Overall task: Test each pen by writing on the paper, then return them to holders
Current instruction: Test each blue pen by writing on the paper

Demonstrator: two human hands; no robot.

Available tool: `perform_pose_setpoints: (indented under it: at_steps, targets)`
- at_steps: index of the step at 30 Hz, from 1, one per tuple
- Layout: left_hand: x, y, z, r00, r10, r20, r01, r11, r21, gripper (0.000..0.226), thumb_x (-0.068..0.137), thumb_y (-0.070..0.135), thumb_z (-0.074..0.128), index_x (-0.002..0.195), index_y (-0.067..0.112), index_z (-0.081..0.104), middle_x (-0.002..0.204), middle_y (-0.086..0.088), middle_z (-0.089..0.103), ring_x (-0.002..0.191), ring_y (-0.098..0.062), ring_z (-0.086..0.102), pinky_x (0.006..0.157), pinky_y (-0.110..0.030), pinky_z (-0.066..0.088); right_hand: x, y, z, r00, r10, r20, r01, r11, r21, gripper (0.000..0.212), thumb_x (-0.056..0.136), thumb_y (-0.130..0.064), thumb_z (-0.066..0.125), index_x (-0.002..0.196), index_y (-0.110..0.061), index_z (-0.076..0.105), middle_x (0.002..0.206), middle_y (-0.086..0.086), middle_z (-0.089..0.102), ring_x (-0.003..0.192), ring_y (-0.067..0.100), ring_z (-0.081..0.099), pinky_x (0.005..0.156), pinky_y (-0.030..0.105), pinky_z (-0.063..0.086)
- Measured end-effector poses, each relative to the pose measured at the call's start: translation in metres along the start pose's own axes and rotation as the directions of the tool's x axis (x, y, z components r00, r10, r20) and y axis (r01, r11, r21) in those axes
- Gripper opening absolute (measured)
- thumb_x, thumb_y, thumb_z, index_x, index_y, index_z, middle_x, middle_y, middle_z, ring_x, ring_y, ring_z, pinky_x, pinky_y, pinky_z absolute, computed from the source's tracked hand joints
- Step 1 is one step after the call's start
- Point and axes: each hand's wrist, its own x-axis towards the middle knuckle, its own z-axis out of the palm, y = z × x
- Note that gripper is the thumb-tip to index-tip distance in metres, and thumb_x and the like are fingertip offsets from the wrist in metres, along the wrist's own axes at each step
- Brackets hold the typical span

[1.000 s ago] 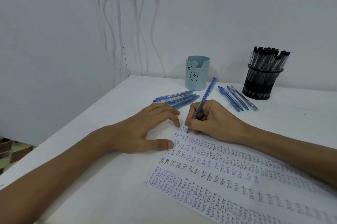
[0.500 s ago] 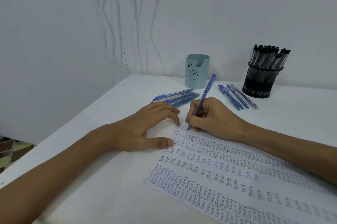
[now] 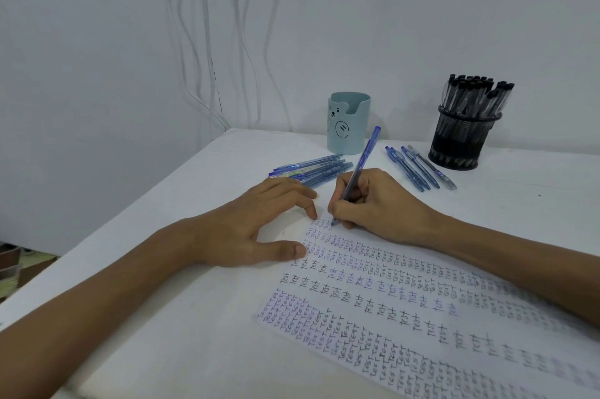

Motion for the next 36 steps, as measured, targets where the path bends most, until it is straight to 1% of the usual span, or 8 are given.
perform_pose_setpoints:
  at_steps: [5,9,14,28,30,32,34,36]
  targets:
    - [0.0,0.0,0.0,1.0,-0.006,-0.001,0.006,1.0,0.003,0.043,0.096,0.049,0.066,0.134,0.031,0.055,0.154,0.015,0.041,0.151,-0.008,0.026,0.122,-0.032,0.025,-0.001,0.0,-0.001,1.0,-0.013,-0.001,0.013,1.0,0.001,0.01,0.085,-0.008,0.069,0.076,-0.007,0.066,0.065,0.012,0.069,0.059,0.017,0.06,0.064,0.036,0.05]
    - [0.0,0.0,-0.001,1.0,-0.006,0.003,0.006,1.0,0.003,0.043,0.096,0.05,0.065,0.134,0.032,0.055,0.155,0.016,0.04,0.151,-0.009,0.027,0.123,-0.035,0.027,-0.001,0.001,-0.001,1.0,-0.006,-0.026,0.006,1.0,0.014,0.011,0.087,-0.007,0.068,0.077,-0.005,0.066,0.064,0.01,0.069,0.059,0.014,0.058,0.064,0.03,0.048]
    - [0.0,0.0,0.0,1.0,0.001,0.004,-0.001,1.0,0.001,0.043,0.097,0.05,0.065,0.134,0.032,0.055,0.154,0.016,0.04,0.151,-0.01,0.026,0.122,-0.032,0.026,0.0,0.001,0.0,1.0,0.01,-0.021,-0.01,1.0,0.011,0.011,0.087,-0.008,0.069,0.077,-0.006,0.066,0.064,0.009,0.068,0.058,0.012,0.057,0.063,0.027,0.047]
    - [0.0,0.0,0.0,1.0,-0.001,0.008,0.001,1.0,-0.004,0.043,0.097,0.049,0.065,0.135,0.031,0.055,0.154,0.016,0.04,0.152,-0.013,0.027,0.122,-0.034,0.027,0.001,0.0,0.0,0.999,0.024,-0.031,-0.025,1.0,-0.018,0.016,0.087,-0.011,0.068,0.072,-0.011,0.062,0.059,0.004,0.066,0.055,0.012,0.056,0.06,0.026,0.049]
    - [0.0,0.0,0.0,1.0,-0.003,0.008,0.003,1.0,-0.003,0.043,0.097,0.049,0.065,0.135,0.031,0.055,0.155,0.016,0.04,0.152,-0.014,0.028,0.122,-0.035,0.028,0.003,0.0,0.0,0.993,0.096,-0.068,-0.088,0.99,0.112,0.02,0.092,-0.012,0.063,0.073,-0.009,0.06,0.058,0.007,0.063,0.047,0.012,0.049,0.049,0.023,0.04]
    - [-0.001,-0.001,0.0,1.0,-0.001,0.004,0.001,1.0,-0.004,0.044,0.097,0.049,0.066,0.135,0.03,0.055,0.154,0.015,0.041,0.151,-0.015,0.03,0.122,-0.035,0.028,0.007,-0.001,-0.003,0.973,0.219,-0.072,-0.182,0.921,0.344,0.027,0.099,-0.017,0.057,0.074,-0.009,0.062,0.059,0.011,0.06,0.043,0.014,0.041,0.042,0.022,0.03]
    - [0.0,-0.001,0.0,1.0,0.0,0.005,0.0,1.0,-0.007,0.043,0.097,0.048,0.066,0.135,0.031,0.055,0.154,0.015,0.041,0.151,-0.014,0.03,0.122,-0.033,0.027,0.011,-0.001,-0.006,0.952,0.303,-0.037,-0.243,0.827,0.507,0.041,0.104,-0.031,0.051,0.073,-0.01,0.068,0.063,0.013,0.06,0.046,0.015,0.044,0.04,0.02,0.031]
    - [0.0,-0.001,-0.001,1.0,0.004,0.008,-0.004,1.0,-0.004,0.043,0.097,0.048,0.066,0.135,0.031,0.055,0.154,0.015,0.041,0.151,-0.013,0.029,0.122,-0.032,0.026,0.015,0.003,-0.008,0.952,0.305,-0.018,-0.24,0.782,0.575,0.05,0.104,-0.043,0.05,0.07,-0.012,0.071,0.069,0.014,0.061,0.052,0.017,0.046,0.04,0.02,0.031]
